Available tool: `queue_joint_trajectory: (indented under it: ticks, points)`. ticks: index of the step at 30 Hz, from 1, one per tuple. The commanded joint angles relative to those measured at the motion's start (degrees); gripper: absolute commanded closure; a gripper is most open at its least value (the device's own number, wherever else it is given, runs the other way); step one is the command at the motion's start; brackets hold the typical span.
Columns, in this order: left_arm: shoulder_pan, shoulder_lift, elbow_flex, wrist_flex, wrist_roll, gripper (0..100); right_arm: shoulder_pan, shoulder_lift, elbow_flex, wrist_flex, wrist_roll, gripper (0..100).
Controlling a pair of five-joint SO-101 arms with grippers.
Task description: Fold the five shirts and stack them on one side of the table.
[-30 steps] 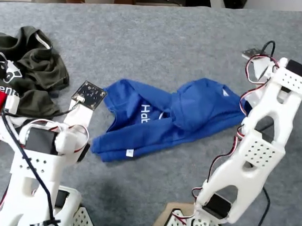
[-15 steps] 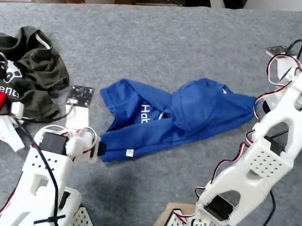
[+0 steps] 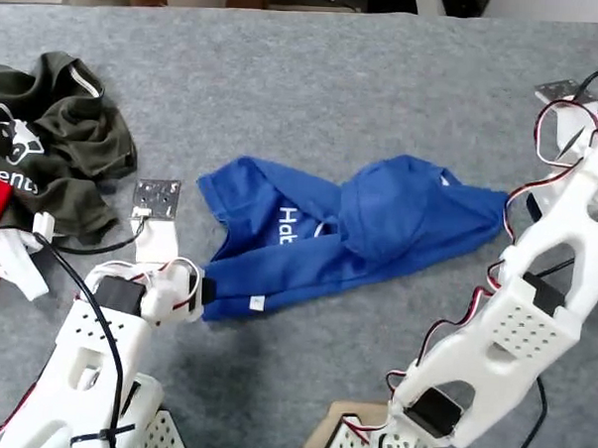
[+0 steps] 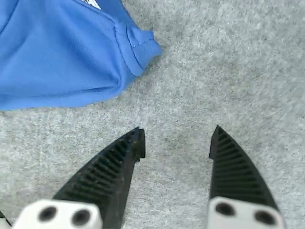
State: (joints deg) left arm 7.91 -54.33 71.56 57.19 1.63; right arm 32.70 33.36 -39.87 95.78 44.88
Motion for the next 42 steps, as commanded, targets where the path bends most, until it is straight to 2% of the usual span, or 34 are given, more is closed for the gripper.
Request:
queue_joint_trajectory:
  ticks: [1, 4, 12, 17, 24, 31, 38, 42]
  points:
    - [0.26, -0.04, -0.44, -0.88, 0.44, 83, -0.13, -4.88, -2.59, 0.53, -0.79, 78.1]
    - [0.26, -0.04, -0.44, -1.14, 0.44, 87, -0.13, -5.32, -2.42, 0.53, -0.79, 78.1]
    - [0.35, 0.04, -0.18, -0.88, 0.44, 87, -0.13, -6.81, -2.59, 0.62, -1.49, 78.1]
    - [0.26, 6.02, -1.49, -0.79, 0.79, 80, -0.66, -7.96, -2.68, 0.62, -1.49, 78.1]
    - [0.70, 18.77, -7.38, -0.79, 0.79, 85, -2.59, -8.66, -2.33, 0.62, -1.49, 78.1]
    - [0.70, 19.74, -8.70, -1.93, 0.62, 98, -3.56, -8.57, -2.51, 1.49, -2.64, 78.1]
    - [0.35, 18.95, -8.97, -2.90, 0.79, 98, -4.53, -9.01, -3.91, 2.90, -2.64, 78.1]
    - [0.26, 17.54, -11.69, -0.26, 0.62, 98, -6.81, -10.51, -8.40, 5.45, -3.52, 77.7]
